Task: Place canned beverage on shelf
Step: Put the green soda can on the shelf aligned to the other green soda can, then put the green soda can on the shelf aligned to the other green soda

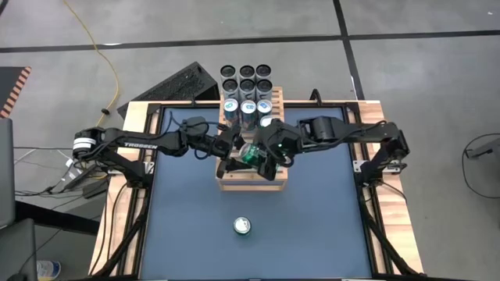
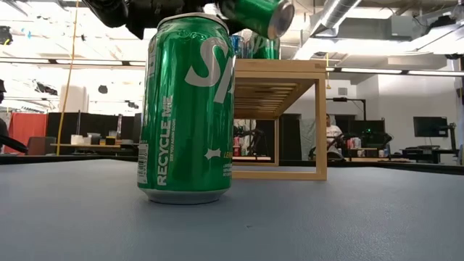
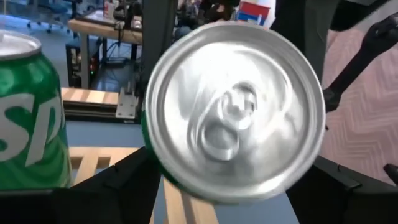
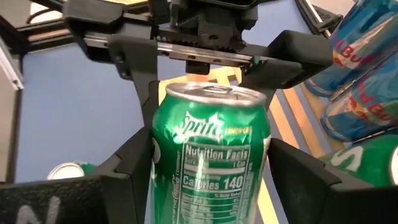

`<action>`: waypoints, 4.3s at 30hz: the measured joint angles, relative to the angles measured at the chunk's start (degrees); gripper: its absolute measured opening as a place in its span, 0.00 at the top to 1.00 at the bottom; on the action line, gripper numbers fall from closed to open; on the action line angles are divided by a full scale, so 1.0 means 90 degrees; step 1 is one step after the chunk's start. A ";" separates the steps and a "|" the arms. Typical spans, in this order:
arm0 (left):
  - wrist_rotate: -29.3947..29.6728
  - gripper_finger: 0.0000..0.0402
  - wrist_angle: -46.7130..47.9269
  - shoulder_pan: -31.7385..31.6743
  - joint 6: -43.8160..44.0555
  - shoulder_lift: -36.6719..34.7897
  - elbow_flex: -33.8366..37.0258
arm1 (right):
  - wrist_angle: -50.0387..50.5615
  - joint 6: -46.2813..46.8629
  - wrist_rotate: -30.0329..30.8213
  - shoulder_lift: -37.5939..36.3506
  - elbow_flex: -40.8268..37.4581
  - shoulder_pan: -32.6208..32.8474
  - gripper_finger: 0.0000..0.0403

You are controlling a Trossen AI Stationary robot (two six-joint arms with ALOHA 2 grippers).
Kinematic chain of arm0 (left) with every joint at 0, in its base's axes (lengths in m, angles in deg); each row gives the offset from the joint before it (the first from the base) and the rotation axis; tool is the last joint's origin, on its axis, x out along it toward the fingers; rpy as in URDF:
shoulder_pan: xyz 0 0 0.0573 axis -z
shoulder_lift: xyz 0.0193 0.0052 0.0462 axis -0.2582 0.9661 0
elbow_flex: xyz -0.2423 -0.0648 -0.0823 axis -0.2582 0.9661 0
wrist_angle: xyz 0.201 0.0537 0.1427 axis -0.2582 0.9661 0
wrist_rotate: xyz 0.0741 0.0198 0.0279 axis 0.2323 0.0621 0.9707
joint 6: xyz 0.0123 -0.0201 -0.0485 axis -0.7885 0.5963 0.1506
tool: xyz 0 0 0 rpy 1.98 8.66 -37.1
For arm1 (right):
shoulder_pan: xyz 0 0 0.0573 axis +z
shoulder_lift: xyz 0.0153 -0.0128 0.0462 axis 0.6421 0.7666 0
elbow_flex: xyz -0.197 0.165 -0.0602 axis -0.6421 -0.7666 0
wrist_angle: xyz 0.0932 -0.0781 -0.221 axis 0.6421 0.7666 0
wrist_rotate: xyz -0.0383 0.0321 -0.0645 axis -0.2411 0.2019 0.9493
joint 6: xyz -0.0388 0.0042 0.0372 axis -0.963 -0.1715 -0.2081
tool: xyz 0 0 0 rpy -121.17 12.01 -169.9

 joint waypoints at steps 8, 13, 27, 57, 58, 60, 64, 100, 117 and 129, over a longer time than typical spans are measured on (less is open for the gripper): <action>0.0056 0.32 0.0211 0.0005 0.0079 -0.0010 -0.0001 | 0.0444 -0.0017 0.0007 -0.0069 0.0616 0.0009 0.37; 0.0183 0.33 0.0343 0.0005 0.0042 -0.0008 0.0002 | 0.0759 -0.0001 0.0029 -0.0059 0.0617 0.0009 0.37; 0.0432 0.32 0.1038 0.0002 -0.0477 -0.0005 0.0002 | 0.2950 0.1872 0.0543 -0.0079 0.0615 0.1241 0.37; 0.1124 0.19 0.5731 0.0046 -0.2482 0.0012 -0.1596 | 0.2767 0.2517 0.1005 -0.0045 0.0619 0.1769 0.37; 0.1164 0.19 0.5809 0.0046 -0.2520 0.0012 -0.1596 | 0.2766 0.2517 0.1005 -0.0045 0.0619 0.1769 0.37; 0.1289 0.19 0.6052 0.0068 -0.2593 0.0012 -0.1588 | 0.2768 0.2514 0.1005 -0.0045 0.0619 0.1769 0.37; 0.1455 0.19 0.6122 0.0095 -0.2610 0.0012 -0.1634 | 0.2775 0.2500 0.1005 -0.0045 0.0619 0.1769 0.37; 0.0725 0.26 -0.1132 0.0541 -0.0565 -0.0904 -0.1048 | -0.1808 -0.0735 0.5158 -0.0273 0.0438 0.2577 0.37; 0.0989 0.26 -0.2631 0.0702 -0.0596 -0.0916 -0.0685 | -0.4301 -0.2337 0.1868 -0.0356 0.0435 0.1127 0.37; 0.1160 0.26 -0.2624 0.0709 -0.0763 -0.0916 -0.0690 | -0.4394 -0.2166 0.0587 -0.0378 0.0332 0.0563 0.35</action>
